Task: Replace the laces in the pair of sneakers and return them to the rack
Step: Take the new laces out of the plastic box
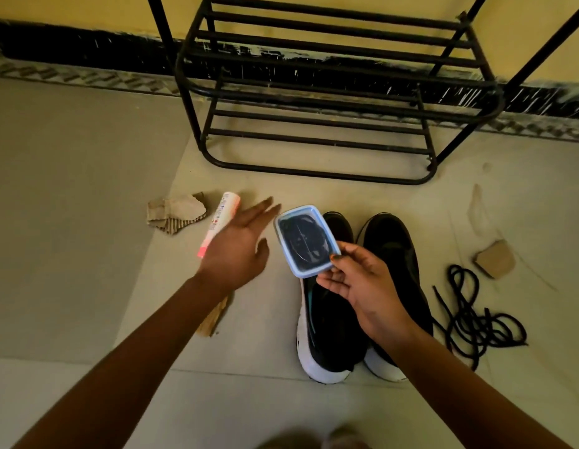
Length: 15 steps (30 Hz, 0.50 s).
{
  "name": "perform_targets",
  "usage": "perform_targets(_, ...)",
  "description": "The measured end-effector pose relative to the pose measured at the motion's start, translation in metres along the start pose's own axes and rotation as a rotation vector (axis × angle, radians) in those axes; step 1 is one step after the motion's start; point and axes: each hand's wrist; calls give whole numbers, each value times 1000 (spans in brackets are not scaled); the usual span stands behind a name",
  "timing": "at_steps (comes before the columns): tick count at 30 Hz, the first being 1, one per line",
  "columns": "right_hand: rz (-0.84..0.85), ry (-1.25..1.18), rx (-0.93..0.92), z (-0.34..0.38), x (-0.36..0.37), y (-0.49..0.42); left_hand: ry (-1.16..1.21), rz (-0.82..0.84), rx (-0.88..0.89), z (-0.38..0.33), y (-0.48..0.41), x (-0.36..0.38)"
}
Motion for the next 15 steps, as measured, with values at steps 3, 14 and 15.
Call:
perform_targets(3, 8, 6, 5, -2, 3, 1, 57, 180, 119, -15, 16, 4)
perform_targets(14, 121, -176, -2, 2, 13, 16, 405, -81, 156, -30, 52, 5)
perform_targets(15, 160, -251, 17, 4, 14, 16, 452, -92, 156, -35, 53, 3)
Point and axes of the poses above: each hand's wrist, its own y-axis away from the middle knuckle, its own x-axis out of the palm, z = x × y, and after that the axes turned 11 degrees about y, right-handed
